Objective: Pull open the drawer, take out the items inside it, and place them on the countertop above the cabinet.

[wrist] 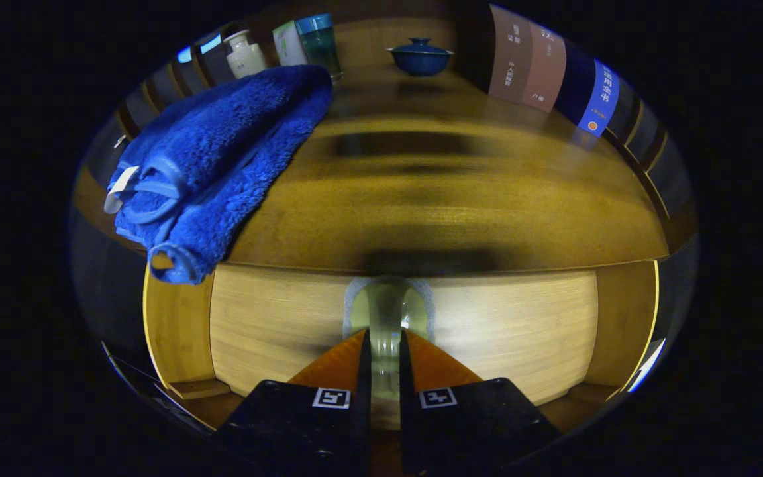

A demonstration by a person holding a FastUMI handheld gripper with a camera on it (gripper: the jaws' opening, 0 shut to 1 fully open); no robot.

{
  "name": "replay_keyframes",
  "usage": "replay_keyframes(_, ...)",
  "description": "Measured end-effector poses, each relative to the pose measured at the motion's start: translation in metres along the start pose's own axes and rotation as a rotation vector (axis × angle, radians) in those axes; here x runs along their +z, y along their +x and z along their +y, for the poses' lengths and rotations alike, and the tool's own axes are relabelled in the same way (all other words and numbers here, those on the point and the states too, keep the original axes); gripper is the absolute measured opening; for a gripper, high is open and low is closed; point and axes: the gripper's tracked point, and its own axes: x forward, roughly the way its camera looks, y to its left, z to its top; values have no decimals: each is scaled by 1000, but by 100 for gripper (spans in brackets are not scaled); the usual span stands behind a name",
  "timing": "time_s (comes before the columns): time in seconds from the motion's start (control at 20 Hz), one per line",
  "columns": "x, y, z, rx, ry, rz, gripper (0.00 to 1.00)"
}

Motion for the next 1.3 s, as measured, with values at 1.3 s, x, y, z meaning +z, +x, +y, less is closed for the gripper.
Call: replay_keyframes(1.3,181,-92,-22,59,84,-376,23)
